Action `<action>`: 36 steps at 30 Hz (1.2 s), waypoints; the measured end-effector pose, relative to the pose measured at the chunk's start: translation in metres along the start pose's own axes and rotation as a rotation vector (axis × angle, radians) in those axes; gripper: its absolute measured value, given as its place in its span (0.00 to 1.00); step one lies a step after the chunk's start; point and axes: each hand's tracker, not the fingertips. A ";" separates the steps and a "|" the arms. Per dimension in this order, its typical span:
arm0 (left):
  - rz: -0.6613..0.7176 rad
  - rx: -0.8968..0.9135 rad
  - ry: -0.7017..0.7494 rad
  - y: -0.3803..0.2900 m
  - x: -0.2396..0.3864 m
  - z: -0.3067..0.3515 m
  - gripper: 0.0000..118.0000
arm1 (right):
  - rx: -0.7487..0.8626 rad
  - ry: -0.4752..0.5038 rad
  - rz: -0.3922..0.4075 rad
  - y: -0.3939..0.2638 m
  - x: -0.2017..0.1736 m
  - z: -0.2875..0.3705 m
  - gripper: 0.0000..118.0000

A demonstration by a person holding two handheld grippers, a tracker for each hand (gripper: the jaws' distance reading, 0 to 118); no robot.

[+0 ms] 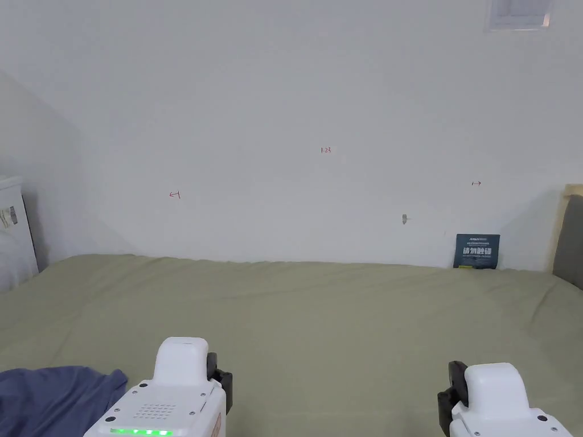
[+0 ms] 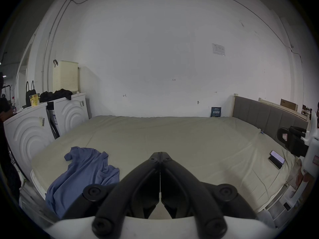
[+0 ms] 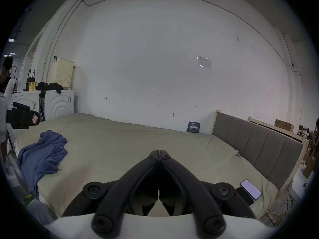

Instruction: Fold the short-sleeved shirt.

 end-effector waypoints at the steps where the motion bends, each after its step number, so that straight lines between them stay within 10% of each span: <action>1: 0.000 0.000 -0.001 0.002 -0.001 0.000 0.00 | -0.001 0.002 -0.001 -0.001 -0.002 0.000 0.00; 11: 0.009 -0.011 0.093 -0.004 -0.034 0.008 0.00 | -0.033 0.079 -0.056 0.002 -0.018 -0.012 0.00; 25: 0.075 -0.066 0.552 -0.024 -0.188 0.096 0.00 | -0.013 0.524 -0.007 0.019 -0.185 -0.039 0.00; 36: 0.111 -0.125 0.607 -0.046 -0.221 0.103 0.00 | -0.048 0.584 -0.006 0.018 -0.214 -0.047 0.00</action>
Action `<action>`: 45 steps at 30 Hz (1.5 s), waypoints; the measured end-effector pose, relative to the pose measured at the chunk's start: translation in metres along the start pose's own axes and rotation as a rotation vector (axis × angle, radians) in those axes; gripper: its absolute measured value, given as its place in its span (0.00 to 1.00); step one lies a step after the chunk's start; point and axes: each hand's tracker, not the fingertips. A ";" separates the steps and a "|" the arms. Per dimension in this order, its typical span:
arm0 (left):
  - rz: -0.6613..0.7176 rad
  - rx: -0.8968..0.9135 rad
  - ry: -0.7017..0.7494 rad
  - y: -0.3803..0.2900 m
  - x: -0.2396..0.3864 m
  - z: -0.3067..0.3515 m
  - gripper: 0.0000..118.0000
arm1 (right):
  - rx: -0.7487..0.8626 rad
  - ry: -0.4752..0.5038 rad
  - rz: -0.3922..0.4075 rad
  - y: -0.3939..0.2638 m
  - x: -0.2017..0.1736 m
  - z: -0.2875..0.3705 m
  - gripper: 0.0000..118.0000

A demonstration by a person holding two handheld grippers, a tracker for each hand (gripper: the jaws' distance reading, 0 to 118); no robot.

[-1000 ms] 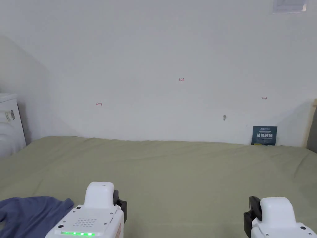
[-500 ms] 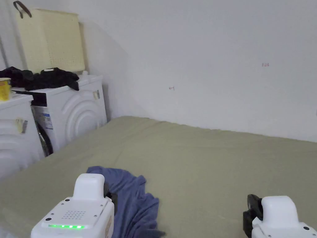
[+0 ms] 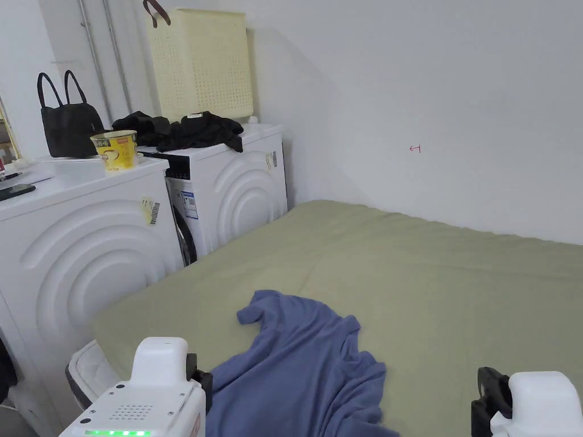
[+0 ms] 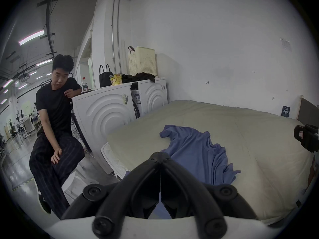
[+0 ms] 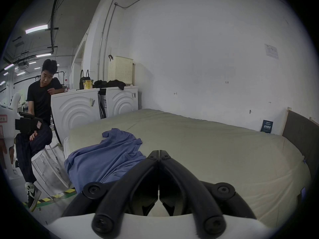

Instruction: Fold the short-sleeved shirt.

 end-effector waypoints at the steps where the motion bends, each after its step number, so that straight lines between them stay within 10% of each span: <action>1: 0.002 -0.006 -0.007 0.000 0.001 -0.002 0.00 | -0.004 0.000 -0.004 0.000 0.001 -0.001 0.00; 18: -0.057 -0.260 -0.172 -0.012 0.063 -0.143 0.05 | -0.103 0.006 -0.030 -0.029 0.016 -0.028 0.00; 20: -0.082 -0.353 -0.235 -0.011 0.072 -0.172 0.43 | -0.127 0.002 -0.034 -0.037 0.016 -0.034 0.00; 21: -0.085 -0.426 -0.253 -0.015 0.079 -0.187 0.89 | -0.140 0.000 -0.037 -0.042 0.017 -0.037 0.00; 22: -0.055 -0.519 -0.199 -0.016 0.082 -0.201 1.00 | -0.156 0.003 -0.043 -0.047 0.018 -0.041 0.00; 28: -0.100 -0.672 -0.195 -0.078 0.094 -0.305 0.99 | -0.238 -0.003 -0.079 -0.076 0.023 -0.057 0.00; 36: -0.080 -0.778 -0.178 -0.064 0.118 -0.283 0.94 | -0.307 -0.012 -0.105 -0.095 0.036 -0.055 0.00; 38: -0.109 -0.709 -0.163 -0.055 0.126 -0.245 0.77 | -0.305 -0.015 -0.120 -0.095 0.039 -0.050 0.00; 40: -0.132 -0.664 -0.172 -0.046 0.133 -0.220 0.08 | -0.298 -0.021 -0.126 -0.095 0.042 -0.040 0.00; 45: -0.066 -0.715 -0.206 -0.040 0.103 -0.265 0.00 | -0.292 -0.062 -0.147 -0.090 0.058 -0.004 0.00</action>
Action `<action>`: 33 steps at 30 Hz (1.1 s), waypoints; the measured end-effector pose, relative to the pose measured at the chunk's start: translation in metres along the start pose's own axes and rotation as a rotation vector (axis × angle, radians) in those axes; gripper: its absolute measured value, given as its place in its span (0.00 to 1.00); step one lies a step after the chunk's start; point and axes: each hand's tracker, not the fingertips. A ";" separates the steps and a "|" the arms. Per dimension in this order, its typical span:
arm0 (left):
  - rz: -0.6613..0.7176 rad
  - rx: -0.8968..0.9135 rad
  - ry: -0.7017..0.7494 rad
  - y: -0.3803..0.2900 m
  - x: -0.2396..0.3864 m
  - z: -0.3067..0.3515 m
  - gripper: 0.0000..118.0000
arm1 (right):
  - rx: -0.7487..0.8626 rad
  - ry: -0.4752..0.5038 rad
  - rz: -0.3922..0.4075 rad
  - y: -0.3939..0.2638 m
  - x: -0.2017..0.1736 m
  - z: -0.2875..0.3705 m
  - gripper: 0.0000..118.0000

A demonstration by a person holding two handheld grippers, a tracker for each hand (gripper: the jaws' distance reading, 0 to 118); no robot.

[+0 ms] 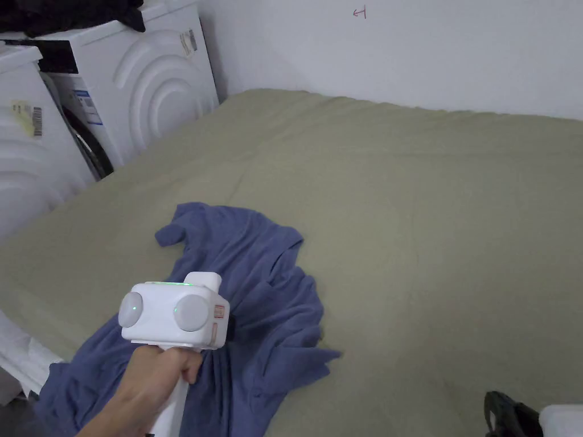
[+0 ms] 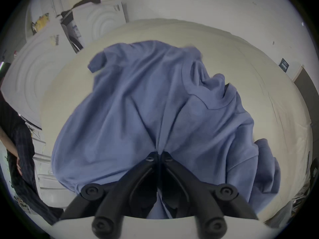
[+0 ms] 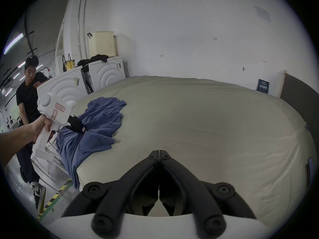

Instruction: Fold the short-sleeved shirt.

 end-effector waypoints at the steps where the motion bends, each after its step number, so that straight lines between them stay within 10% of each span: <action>1: 0.000 0.038 0.010 0.002 0.000 0.005 0.00 | 0.004 -0.013 -0.007 -0.002 0.005 0.008 0.00; 11: -0.133 0.251 -0.112 0.046 0.086 0.084 0.00 | 0.063 -0.191 -0.135 -0.025 0.067 0.101 0.00; 23: -0.523 0.422 -0.476 0.019 0.395 0.208 0.00 | 0.095 -0.412 -0.300 -0.059 0.136 0.178 0.00; 33: -0.619 0.184 -0.575 -0.033 0.558 0.112 0.00 | 0.045 -0.468 -0.385 -0.083 0.158 0.187 0.00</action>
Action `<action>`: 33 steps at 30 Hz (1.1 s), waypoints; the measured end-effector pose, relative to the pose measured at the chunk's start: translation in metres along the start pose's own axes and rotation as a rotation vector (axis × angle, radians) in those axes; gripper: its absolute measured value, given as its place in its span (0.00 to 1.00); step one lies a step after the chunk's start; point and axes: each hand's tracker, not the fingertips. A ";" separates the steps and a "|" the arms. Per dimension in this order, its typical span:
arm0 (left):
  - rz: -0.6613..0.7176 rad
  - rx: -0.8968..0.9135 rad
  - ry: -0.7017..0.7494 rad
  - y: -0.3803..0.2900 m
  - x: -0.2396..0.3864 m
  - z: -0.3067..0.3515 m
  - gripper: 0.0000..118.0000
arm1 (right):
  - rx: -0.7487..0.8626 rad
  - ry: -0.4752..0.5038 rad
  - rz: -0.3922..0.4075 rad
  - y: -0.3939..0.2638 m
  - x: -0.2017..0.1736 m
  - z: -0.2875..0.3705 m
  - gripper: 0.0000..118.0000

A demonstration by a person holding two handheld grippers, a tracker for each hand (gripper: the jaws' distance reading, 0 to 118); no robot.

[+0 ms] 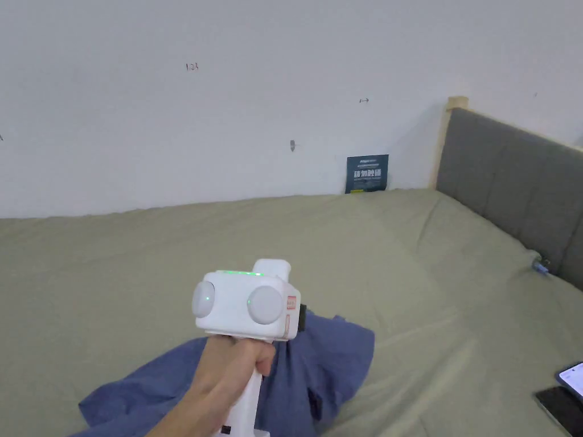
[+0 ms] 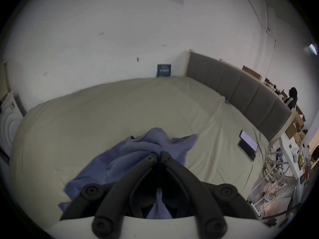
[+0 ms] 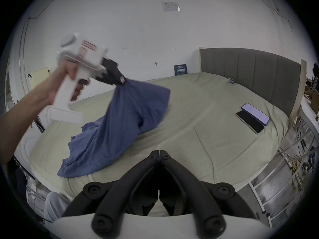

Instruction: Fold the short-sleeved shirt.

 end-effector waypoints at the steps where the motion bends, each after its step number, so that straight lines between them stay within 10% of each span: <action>1: 0.007 -0.041 0.001 -0.008 0.001 -0.020 0.00 | -0.009 0.001 -0.003 -0.002 0.001 -0.002 0.00; 6: 0.037 -0.157 0.048 -0.049 -0.005 -0.083 0.10 | -0.048 -0.008 0.007 -0.005 0.005 -0.012 0.00; 8: 0.020 -0.203 0.041 -0.058 -0.010 -0.090 0.86 | -0.054 -0.009 0.002 -0.003 0.008 -0.016 0.00; 9: 0.007 -0.236 0.034 -0.062 -0.012 -0.092 0.99 | -0.054 -0.006 -0.002 -0.002 0.009 -0.018 0.00; 22: -0.052 0.328 0.216 -0.104 -0.063 0.170 0.87 | 0.105 0.044 0.054 0.062 -0.008 -0.017 0.00; 23: -0.028 0.361 0.221 -0.113 -0.078 0.191 0.75 | 0.118 0.049 0.063 0.068 -0.011 -0.015 0.00; 25: -0.005 0.414 0.266 -0.138 -0.094 0.237 0.00 | 0.164 0.037 0.134 0.076 -0.020 -0.008 0.00; 33: 0.110 0.525 0.509 -0.231 -0.143 0.328 0.00 | 0.227 0.008 0.216 0.069 -0.044 0.010 0.00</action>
